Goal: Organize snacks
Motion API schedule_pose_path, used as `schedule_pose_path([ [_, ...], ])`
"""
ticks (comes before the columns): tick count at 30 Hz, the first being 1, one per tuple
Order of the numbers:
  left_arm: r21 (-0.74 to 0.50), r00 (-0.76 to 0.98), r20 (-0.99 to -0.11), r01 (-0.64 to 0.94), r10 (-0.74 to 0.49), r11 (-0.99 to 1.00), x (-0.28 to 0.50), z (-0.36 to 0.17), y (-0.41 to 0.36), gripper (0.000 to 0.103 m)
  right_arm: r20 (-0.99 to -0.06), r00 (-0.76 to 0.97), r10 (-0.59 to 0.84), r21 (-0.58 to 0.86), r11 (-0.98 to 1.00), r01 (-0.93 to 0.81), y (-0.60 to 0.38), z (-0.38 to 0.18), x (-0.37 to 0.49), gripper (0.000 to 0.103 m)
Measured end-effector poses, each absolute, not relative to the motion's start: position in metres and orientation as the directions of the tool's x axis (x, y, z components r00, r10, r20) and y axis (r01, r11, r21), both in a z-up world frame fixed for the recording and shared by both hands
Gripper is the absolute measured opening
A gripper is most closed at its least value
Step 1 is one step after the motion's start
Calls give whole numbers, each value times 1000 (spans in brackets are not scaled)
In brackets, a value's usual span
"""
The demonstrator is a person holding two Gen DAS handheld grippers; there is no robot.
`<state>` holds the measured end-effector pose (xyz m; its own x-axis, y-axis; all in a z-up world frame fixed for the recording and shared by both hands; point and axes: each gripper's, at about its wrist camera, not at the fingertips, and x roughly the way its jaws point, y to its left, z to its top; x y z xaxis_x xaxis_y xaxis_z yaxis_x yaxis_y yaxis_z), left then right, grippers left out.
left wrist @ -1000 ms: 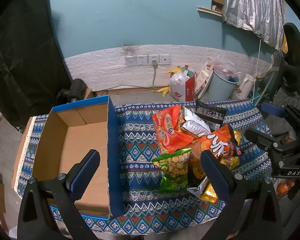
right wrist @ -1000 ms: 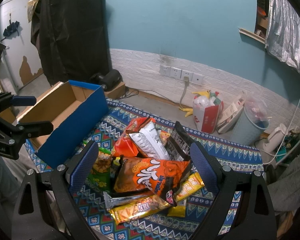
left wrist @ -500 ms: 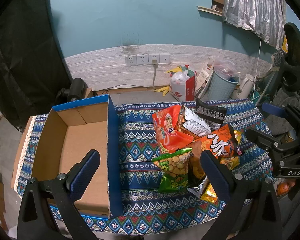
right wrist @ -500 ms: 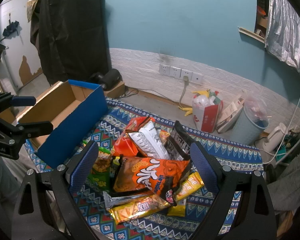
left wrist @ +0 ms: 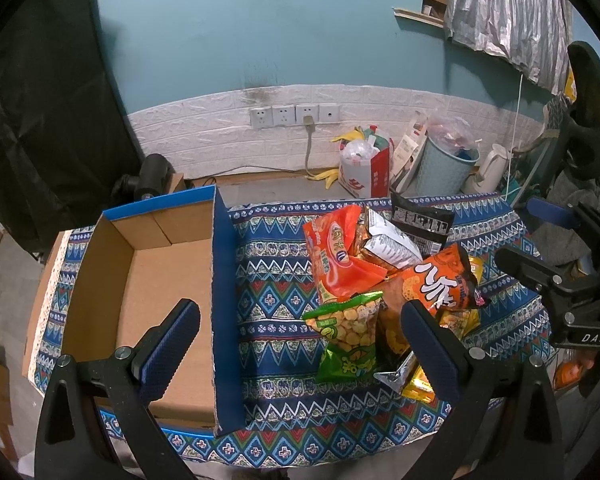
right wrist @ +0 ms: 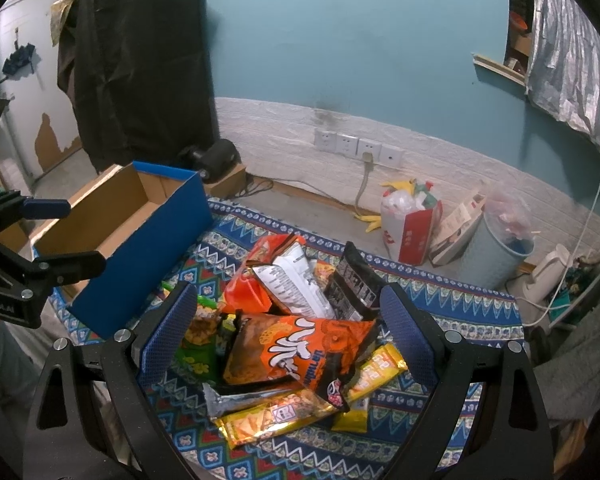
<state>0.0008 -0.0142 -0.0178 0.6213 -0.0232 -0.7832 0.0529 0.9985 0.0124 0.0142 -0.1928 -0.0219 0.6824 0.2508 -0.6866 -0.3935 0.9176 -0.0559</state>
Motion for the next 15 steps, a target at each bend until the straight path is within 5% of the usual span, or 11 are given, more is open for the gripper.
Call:
schedule_pose_path([
  [15, 10, 600, -800, 40, -16, 999, 4, -26, -15, 102, -694, 678, 244, -56, 919, -389, -195, -20, 16, 91],
])
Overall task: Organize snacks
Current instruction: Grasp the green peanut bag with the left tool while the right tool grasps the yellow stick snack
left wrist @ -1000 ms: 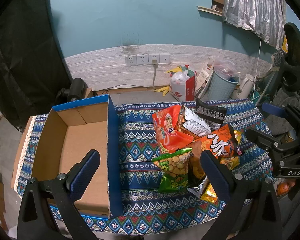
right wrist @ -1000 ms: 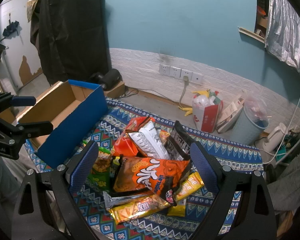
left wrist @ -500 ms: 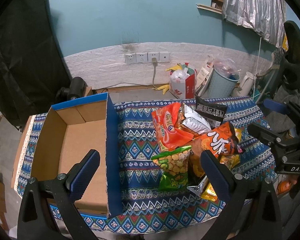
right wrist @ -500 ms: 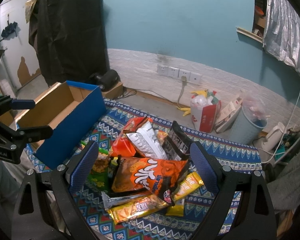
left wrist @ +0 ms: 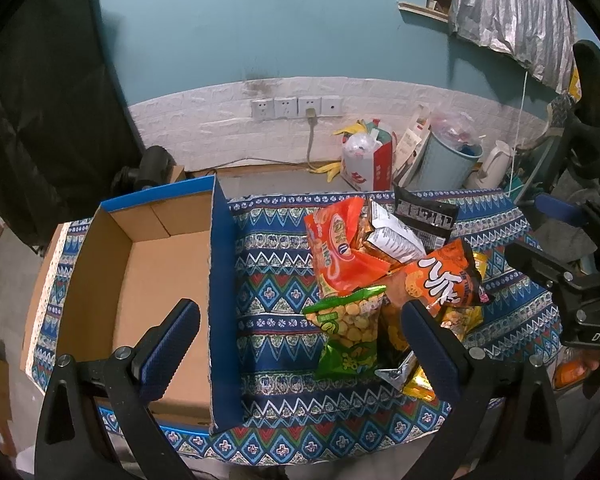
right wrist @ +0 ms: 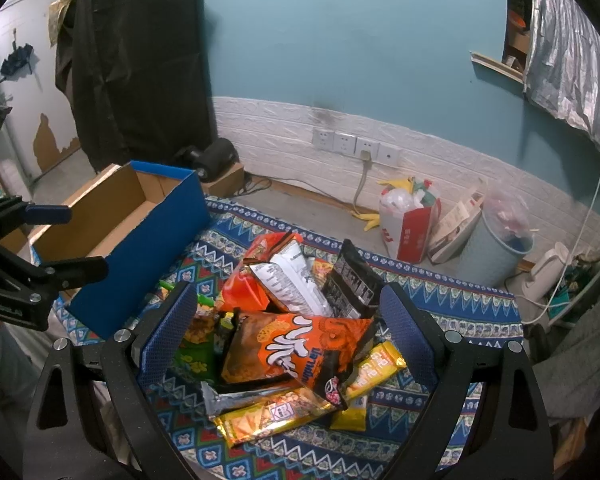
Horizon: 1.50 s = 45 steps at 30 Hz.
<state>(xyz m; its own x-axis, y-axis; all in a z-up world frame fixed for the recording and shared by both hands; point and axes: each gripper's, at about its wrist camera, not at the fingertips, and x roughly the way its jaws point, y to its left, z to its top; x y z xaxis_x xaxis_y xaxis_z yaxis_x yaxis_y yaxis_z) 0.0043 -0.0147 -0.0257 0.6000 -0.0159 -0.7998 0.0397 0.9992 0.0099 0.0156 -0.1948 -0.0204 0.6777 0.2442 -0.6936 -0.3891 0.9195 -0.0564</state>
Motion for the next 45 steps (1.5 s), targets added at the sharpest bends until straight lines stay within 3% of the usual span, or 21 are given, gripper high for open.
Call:
schedule_pose_path([
  [9, 21, 592, -806, 19, 6, 1000, 5, -41, -17, 102, -726, 658, 203, -60, 933, -354, -196, -31, 18, 91],
  [19, -4, 464, -886, 6, -6, 1000, 6, -105, -35, 102, -849, 521, 85, -49, 970, -238, -214, -99, 31, 91],
  [37, -33, 389, -921, -69, -3, 997, 39, -154, -41, 102, -938, 345, 40, 27, 999, -42, -231, -189, 46, 90],
  [45, -44, 364, -931, -85, -10, 995, 55, -171, -43, 102, -934, 357, 16, -14, 997, -80, -229, -195, 53, 61],
])
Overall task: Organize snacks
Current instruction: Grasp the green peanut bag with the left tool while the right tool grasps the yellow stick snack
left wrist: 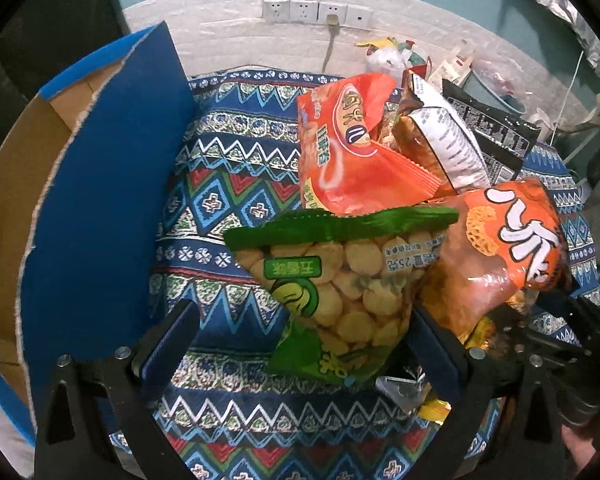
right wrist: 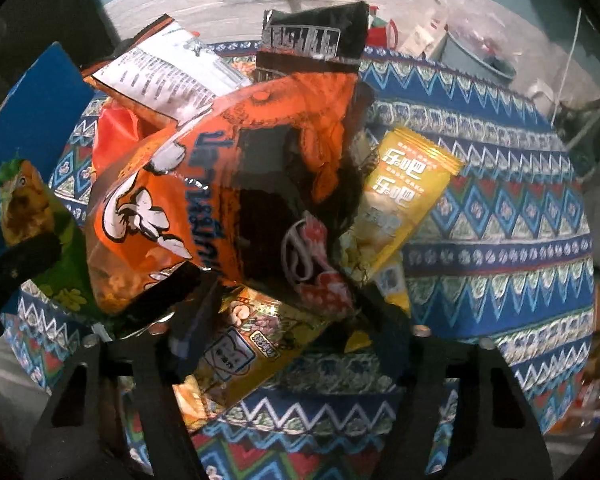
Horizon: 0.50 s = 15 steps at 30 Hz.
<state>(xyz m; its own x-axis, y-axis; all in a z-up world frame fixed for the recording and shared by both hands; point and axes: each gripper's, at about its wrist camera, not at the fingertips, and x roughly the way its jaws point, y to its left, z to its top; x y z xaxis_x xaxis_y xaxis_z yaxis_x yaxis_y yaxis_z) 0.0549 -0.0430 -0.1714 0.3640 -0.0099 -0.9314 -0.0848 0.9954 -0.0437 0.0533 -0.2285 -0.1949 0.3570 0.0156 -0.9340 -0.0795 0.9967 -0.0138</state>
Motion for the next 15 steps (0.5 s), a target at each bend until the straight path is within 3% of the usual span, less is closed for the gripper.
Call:
schedule_pose_path([
  [5, -22, 338, -941, -83, 8, 996, 64, -184, -45, 102, -928, 373, -23, -71, 991, -114, -243, -185, 55, 44],
  [10, -40, 330, -944, -88, -8, 995, 71, -190, -46, 102, -918, 393, -48, -88, 993, -84, -262, -183, 59, 43],
  [15, -37, 334, -943, -71, -11, 997, 76, -193, -49, 101, -919, 391, -53, -88, 994, -72, -262, -195, 55, 63],
])
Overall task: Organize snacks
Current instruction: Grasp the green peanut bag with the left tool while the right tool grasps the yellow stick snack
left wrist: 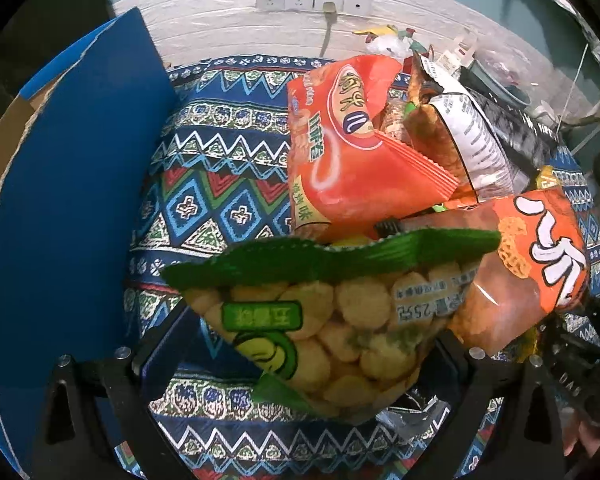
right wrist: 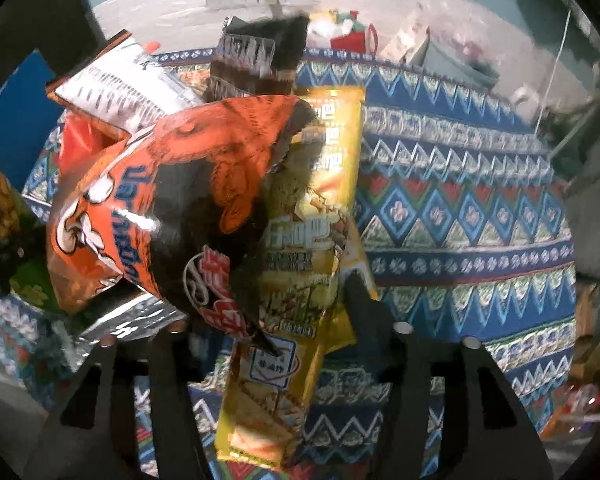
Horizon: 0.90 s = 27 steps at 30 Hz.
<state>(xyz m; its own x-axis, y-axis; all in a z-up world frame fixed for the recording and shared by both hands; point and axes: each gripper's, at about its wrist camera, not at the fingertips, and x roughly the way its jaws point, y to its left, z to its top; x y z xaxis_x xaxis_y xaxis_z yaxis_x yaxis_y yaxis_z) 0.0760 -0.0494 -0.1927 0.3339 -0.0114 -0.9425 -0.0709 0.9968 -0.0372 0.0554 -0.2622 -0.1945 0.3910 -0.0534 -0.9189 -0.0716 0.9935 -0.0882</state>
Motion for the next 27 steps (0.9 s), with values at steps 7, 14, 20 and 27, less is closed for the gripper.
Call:
schedule_pose_path([
  [7, -99, 306, -948, -33, -84, 995, 78, -206, -50, 59, -890, 439, -123, -209, 966, -153, -248, -199, 52, 36],
  [14, -59, 329, -942, 18, -61, 998, 74, -195, -56, 37, -897, 434, -81, -144, 983, -114, -273, -187, 58, 31],
  [20, -21, 377, -925, 68, -45, 997, 68, -175, -65, 32, -883, 464, -77, -117, 991, -58, -296, -169, 64, 30],
  [27, 33, 452, -892, 117, -23, 993, 55, -146, -75, 32, -844, 526, -106, -144, 989, -33, -298, -142, 49, 30],
])
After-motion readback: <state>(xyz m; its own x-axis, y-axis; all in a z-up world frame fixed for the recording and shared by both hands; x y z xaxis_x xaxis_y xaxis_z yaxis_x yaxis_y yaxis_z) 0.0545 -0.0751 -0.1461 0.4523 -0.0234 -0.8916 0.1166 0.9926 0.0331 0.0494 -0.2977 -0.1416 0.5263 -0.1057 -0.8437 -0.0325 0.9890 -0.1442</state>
